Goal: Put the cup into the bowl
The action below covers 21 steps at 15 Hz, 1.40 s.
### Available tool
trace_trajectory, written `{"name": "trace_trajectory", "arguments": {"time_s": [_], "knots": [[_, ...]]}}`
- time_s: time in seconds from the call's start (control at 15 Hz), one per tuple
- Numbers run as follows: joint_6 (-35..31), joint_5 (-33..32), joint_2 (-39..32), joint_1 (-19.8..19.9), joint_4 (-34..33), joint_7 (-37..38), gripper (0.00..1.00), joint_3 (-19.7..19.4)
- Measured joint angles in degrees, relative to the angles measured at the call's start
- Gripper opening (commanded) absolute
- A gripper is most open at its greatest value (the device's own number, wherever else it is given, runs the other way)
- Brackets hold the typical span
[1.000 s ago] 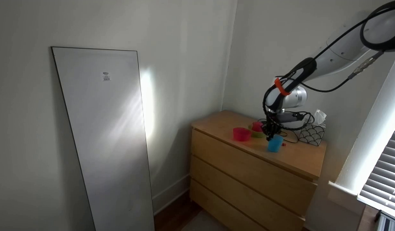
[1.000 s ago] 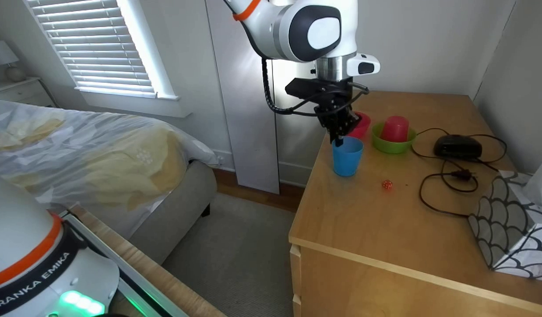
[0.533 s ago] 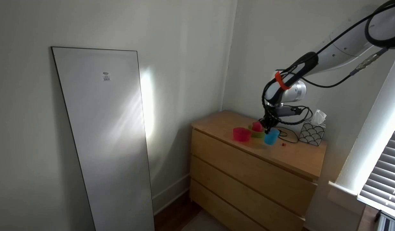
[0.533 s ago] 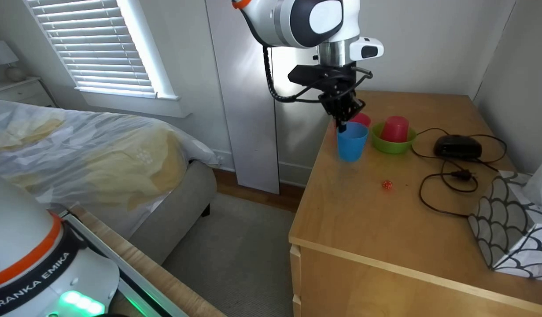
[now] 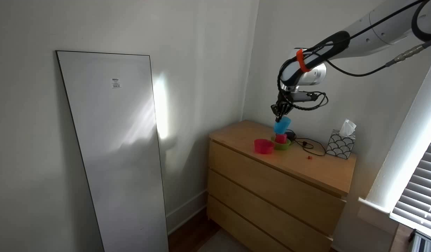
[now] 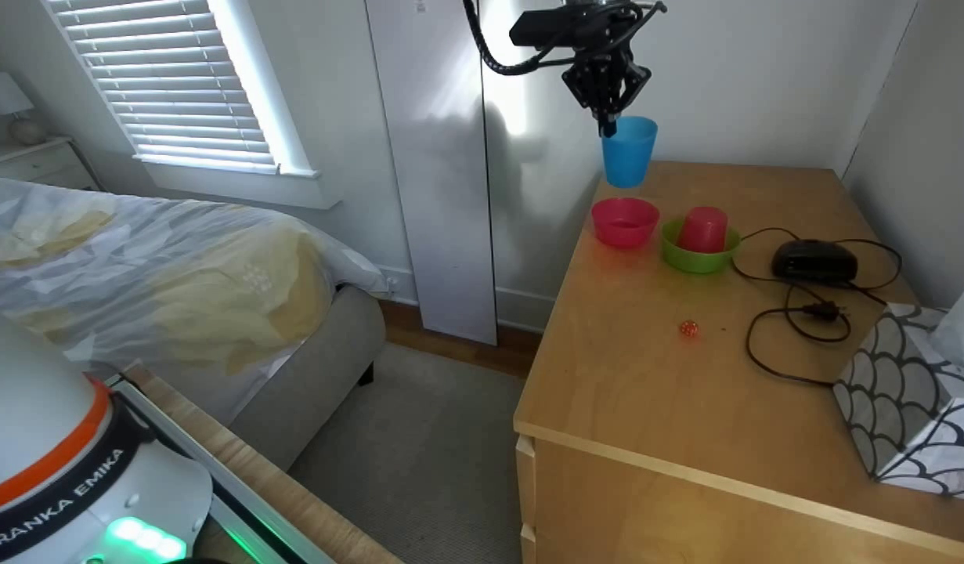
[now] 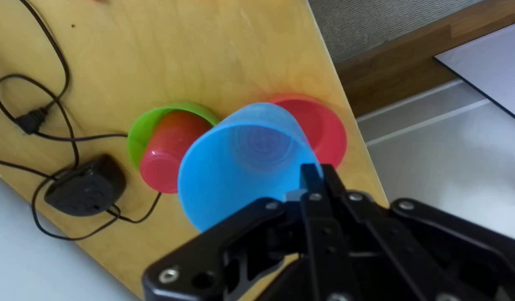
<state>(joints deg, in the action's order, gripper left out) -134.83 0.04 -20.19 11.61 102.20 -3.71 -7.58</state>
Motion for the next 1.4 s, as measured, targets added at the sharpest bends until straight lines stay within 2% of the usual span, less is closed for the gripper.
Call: {"name": "trace_trajectory", "arguments": {"time_s": [0.6,0.67,1.13,1.4], "knots": [[7.04,1.2,-9.63,0.72,-13.51,-3.09,0.01,1.09],[7.31,1.22,-10.86,0.85,-14.56,-3.34,0.04,1.14],[7.28,1.09,-11.49,0.85,-15.24,-3.37,0.01,1.13],[7.28,0.53,-14.22,0.59,-16.74,-4.6,0.01,1.37]]}}
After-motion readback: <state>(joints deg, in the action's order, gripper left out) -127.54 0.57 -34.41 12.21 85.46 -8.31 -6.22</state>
